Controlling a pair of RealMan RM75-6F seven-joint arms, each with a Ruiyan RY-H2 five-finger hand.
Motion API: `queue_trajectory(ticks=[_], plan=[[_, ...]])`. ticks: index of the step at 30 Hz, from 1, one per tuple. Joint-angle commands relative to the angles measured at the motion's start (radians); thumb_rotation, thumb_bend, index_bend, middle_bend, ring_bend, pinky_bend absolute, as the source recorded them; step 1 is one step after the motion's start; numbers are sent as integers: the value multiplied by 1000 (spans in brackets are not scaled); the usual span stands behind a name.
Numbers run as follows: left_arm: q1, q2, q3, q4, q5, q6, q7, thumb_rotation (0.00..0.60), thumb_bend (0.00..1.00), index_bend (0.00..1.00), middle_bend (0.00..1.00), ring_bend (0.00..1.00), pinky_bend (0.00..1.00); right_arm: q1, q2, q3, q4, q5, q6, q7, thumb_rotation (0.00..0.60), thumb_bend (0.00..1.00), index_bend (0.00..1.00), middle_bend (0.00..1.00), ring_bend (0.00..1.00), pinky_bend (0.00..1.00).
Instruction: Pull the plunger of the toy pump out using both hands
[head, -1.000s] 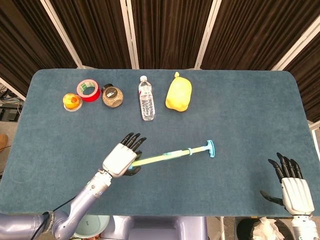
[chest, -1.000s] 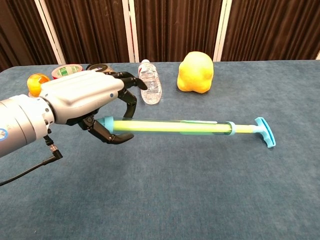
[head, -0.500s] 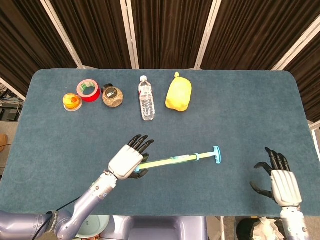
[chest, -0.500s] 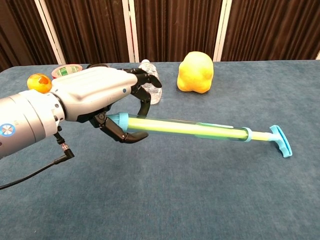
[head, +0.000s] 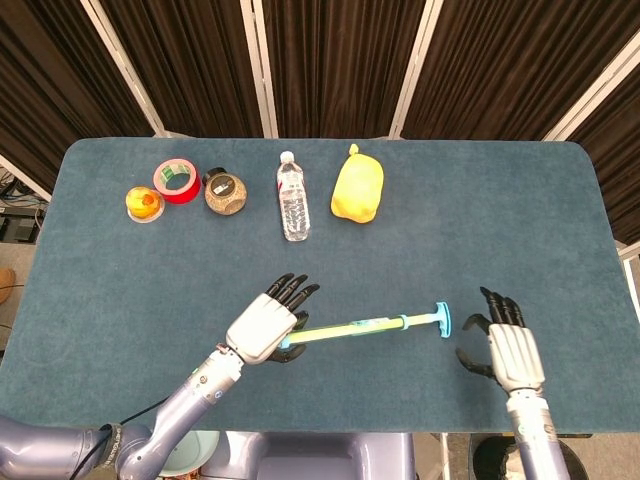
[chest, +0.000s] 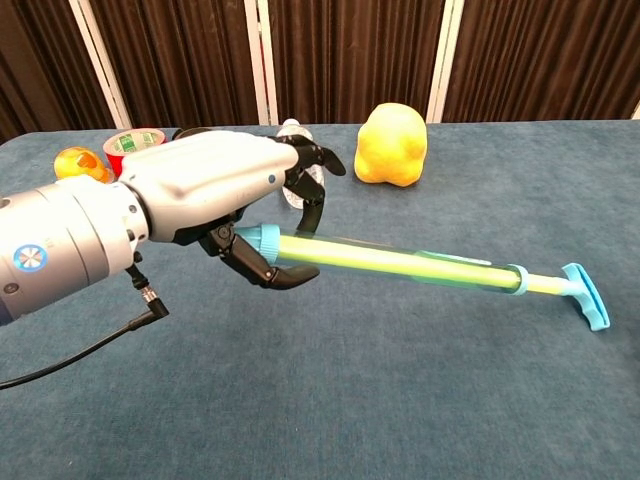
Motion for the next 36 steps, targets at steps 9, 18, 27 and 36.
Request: queue_trajectory(ticks=[9, 18, 27, 36], plan=[[-29, 3, -33, -20, -49, -7, 8, 600, 356, 584, 87, 0, 90, 36, -80, 9, -2, 64, -7, -74, 600, 324, 460, 73, 18, 33], [-43, -6, -33, -22, -56, -6, 8, 600, 356, 585, 86, 0, 91, 51, -133, 15, 24, 105, -10, -83, 600, 329, 427, 73, 16, 33], [-47, -4, -26, -21, -54, -4, -2, 600, 356, 589, 87, 0, 91, 75, -202, 54, 58, 156, -4, -83, 600, 331, 427, 72, 19, 33], [-56, 1, -33, -27, -57, -1, -6, 600, 356, 591, 86, 0, 90, 100, -263, 80, 102, 212, -3, -111, 600, 340, 454, 76, 22, 33]])
